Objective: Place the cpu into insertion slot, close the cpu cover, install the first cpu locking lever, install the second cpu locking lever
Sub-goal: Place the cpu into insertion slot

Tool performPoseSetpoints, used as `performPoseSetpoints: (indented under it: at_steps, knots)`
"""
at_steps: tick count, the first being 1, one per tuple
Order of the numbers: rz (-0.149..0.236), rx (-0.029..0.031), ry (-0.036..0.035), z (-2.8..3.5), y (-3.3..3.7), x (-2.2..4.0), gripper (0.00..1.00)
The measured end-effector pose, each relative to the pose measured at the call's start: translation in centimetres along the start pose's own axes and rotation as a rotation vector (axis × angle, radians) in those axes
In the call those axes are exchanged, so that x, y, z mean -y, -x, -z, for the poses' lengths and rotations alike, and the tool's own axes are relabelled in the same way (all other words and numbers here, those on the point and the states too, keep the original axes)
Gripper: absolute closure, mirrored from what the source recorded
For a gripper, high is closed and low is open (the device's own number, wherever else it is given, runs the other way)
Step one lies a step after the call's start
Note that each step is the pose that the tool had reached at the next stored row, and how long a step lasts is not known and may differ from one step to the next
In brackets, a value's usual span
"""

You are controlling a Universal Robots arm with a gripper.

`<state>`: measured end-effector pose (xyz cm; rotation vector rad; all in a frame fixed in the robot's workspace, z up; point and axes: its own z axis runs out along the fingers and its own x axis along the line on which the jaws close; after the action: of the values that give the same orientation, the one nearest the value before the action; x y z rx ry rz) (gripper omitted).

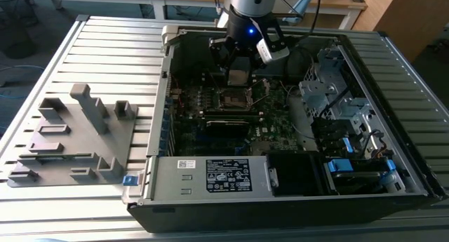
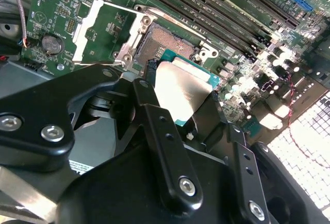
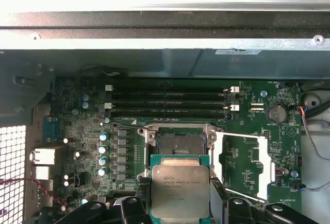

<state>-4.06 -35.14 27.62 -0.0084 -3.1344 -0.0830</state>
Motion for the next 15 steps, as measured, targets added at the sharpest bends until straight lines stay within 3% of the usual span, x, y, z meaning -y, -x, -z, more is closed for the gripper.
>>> performPoseSetpoints:
  at_steps: [15]
  knots:
    - [0.000,-0.0001,-0.0002,-0.41,0.00,0.02,0.46]
